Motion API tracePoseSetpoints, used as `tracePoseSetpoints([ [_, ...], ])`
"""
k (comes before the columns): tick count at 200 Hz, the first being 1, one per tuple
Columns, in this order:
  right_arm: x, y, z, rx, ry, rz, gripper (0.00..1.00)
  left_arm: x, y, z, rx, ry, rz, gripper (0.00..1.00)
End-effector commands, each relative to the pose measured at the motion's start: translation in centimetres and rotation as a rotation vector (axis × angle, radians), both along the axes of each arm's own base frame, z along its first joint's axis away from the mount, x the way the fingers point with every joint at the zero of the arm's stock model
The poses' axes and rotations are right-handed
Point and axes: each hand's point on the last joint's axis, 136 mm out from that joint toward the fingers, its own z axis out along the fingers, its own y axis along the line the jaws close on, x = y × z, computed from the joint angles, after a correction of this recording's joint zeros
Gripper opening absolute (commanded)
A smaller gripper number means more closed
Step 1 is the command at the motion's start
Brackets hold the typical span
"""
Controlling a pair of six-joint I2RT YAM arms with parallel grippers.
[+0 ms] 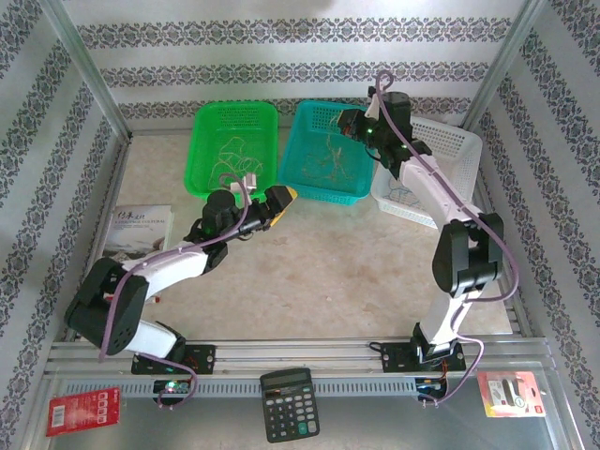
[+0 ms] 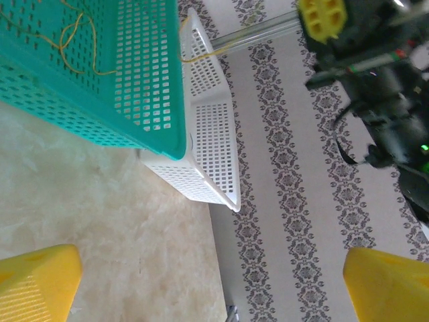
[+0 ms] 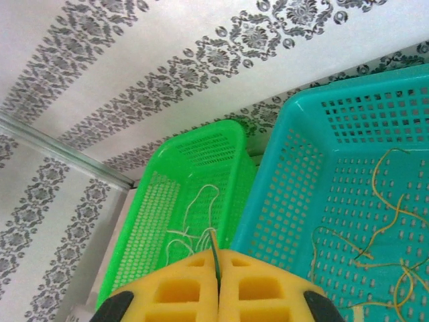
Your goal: Untangle the cables
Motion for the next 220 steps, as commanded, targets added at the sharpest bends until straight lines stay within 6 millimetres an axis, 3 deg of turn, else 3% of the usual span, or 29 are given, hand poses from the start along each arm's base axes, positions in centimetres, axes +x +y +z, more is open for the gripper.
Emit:
tracePoseSetpoints([
  [1, 1.4, 0.0, -0.3, -0.026, -0.005, 0.01, 0.0, -0.6, 0.2, 2.2, 0.066, -0.07, -0.003, 1.0],
  [12, 1.9, 0.1, -1.2, -0.036, 0.015, 0.013, 0.02, -0.9, 0.5, 2.6, 0.081, -0.081, 0.0, 1.0],
  [36, 2.5, 0.1, -3.1, -0.066, 0.06, 0.016, 0.56, -1.3, 0.9, 3.7, 0.105, -0.108, 0.007, 1.0],
  [51, 2.3, 0.0, -3.3, -0.084, 0.068, 0.017, 0.69, -1.4, 1.1, 4.1, 0.119, -0.115, 0.009, 1.0],
  [73, 1.6, -0.3, -2.6, -0.095, 0.054, 0.015, 0.76, -1.5, 1.2, 4.5, 0.127, -0.125, 0.013, 1.0],
  [106, -0.2, -0.6, -1.1, -0.104, 0.03, 0.022, 0.79, -1.5, 1.3, 4.8, 0.124, -0.13, 0.016, 1.0],
  [157, -4.9, -1.1, 0.6, -0.132, -0.014, 0.037, 0.98, -2.0, 2.5, 6.1, 0.232, -0.184, 0.045, 1.0],
  [182, -7.9, -1.7, 1.5, -0.171, -0.063, 0.038, 0.98, -2.0, 4.4, 6.7, 0.339, -0.219, 0.101, 1.0],
  [220, -11.9, -3.9, 0.8, -0.261, -0.108, -0.033, 0.98, -1.6, 9.2, 6.8, 0.541, -0.277, 0.283, 1.0],
])
